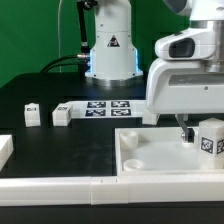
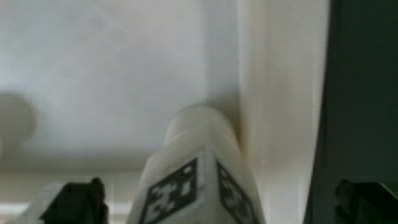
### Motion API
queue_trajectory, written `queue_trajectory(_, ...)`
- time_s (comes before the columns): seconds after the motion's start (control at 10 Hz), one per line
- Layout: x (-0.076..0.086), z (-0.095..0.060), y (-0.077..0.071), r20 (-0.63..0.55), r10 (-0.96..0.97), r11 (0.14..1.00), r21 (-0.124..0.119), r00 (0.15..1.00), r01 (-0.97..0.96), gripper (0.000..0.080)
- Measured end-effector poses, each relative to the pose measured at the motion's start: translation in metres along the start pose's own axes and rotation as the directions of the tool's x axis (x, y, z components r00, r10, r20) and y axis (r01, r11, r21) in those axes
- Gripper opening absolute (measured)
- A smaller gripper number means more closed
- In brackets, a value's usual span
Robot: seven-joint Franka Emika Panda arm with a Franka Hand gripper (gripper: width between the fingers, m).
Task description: Assemble one leg
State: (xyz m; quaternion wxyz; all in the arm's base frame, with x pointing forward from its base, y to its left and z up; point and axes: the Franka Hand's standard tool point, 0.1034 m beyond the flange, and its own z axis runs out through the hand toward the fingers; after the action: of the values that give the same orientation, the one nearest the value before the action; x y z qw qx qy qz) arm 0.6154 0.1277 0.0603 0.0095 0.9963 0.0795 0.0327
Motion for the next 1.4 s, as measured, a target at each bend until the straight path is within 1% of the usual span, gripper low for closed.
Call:
queue_trajectory(0.2, 0.0008, 0.0006, 0.0019, 0.025, -0.241, 0.97, -0.018, 0.97, 0.242, 0.0648)
queue_trajectory(0.3, 0.0014, 0.0005, 0.0043, 0.026, -0.364, 0.931, -0.025, 0.931, 0.365, 0.0648)
queue_trajectory(0.4, 0.0023, 0.0002, 0.0063, 0.024, -0.418, 0.908, -0.026, 0.908, 0.418, 0.0648)
queue_trajectory(0.5, 0.0022, 0.0003, 0.0064, 0.024, -0.416, 0.909, -0.026, 0.909, 0.417, 0.0631)
queue_trajectory(0.6, 0.0022, 0.0003, 0.0065, 0.024, -0.415, 0.909, -0.026, 0.909, 0.416, 0.0503)
queue_trajectory(0.7, 0.0022, 0.0003, 0.0067, 0.024, -0.415, 0.909, -0.027, 0.909, 0.416, 0.0503)
queue_trajectory(0.8, 0.0023, 0.0003, 0.0068, 0.024, -0.415, 0.909, -0.027, 0.91, 0.416, 0.0284)
queue_trajectory(1.1, 0.0023, 0.0003, 0.0074, 0.022, -0.377, 0.926, -0.027, 0.926, 0.378, 0.0287)
queue_trajectory(1.3, 0.0038, 0.0007, 0.009, -0.011, -0.11, 0.994, -0.023, 0.994, 0.11, 0.0287)
queue_trajectory(1.4, 0.004, 0.0008, 0.0089, -0.018, 0.013, 1.0, -0.021, 1.0, -0.014, 0.0287)
